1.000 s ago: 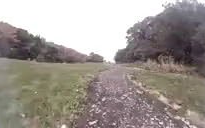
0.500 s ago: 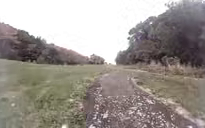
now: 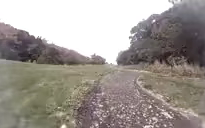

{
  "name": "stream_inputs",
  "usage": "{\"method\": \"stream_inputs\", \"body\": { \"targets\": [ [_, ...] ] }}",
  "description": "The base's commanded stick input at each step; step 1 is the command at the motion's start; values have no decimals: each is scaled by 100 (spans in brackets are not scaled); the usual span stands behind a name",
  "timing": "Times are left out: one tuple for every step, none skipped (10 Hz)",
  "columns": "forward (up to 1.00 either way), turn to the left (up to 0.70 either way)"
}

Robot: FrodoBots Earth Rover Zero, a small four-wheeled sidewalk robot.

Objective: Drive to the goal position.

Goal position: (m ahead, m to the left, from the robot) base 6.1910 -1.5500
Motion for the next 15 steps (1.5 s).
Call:
{"method": "stream_inputs", "body": {
  "targets": [
    [100, -8],
    [100, 0],
    [100, 0],
    [100, 0],
    [100, 0],
    [100, 0],
    [100, 0],
    [100, 0],
    [100, 0],
    [100, 0],
    [100, 0],
    [100, 0],
    [100, 0],
    [100, -3],
    [100, -8]
  ]
}}
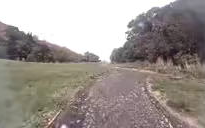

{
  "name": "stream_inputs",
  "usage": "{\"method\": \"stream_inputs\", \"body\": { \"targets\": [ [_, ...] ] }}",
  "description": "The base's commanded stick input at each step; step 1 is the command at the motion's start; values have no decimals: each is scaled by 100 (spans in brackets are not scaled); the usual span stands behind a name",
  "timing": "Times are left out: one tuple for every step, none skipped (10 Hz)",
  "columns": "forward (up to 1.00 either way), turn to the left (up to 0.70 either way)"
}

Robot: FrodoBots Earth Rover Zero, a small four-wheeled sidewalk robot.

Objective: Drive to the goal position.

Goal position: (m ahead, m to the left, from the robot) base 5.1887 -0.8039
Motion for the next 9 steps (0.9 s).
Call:
{"method": "stream_inputs", "body": {
  "targets": [
    [100, -29],
    [100, -35],
    [100, -40],
    [100, -40],
    [100, -40],
    [100, -40],
    [100, -40],
    [100, -7],
    [100, -3]
  ]
}}
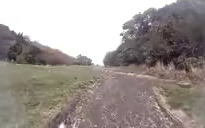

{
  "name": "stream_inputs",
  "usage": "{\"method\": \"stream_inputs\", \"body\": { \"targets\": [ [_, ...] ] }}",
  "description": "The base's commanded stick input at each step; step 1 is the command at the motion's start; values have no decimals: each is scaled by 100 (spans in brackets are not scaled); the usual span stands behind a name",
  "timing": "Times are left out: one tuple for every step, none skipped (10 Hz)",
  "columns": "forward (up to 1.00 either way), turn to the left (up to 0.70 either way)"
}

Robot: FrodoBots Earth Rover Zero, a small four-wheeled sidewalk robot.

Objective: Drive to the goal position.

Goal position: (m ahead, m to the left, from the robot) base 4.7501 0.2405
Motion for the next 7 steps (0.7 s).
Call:
{"method": "stream_inputs", "body": {
  "targets": [
    [100, 0],
    [100, 0],
    [100, 0],
    [100, 0],
    [100, 0],
    [100, 0],
    [100, 0]
  ]
}}
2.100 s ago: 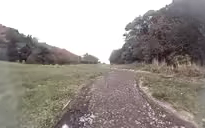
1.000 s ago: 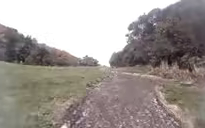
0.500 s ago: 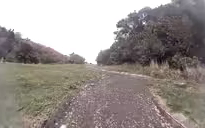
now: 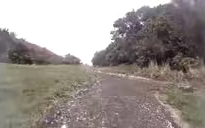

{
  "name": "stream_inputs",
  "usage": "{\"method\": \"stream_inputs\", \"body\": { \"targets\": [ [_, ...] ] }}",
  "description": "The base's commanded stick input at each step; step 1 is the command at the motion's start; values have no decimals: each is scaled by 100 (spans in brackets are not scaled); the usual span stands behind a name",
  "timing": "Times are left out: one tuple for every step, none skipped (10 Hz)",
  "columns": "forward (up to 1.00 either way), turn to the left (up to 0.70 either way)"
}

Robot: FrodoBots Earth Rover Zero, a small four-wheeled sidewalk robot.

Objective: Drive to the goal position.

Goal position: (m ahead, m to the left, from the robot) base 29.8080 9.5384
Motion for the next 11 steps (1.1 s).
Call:
{"method": "stream_inputs", "body": {
  "targets": [
    [100, -11],
    [100, -23],
    [100, -34],
    [100, -40],
    [100, -40],
    [100, -39],
    [100, -36],
    [100, -27],
    [100, -24],
    [100, -21],
    [100, -4]
  ]
}}
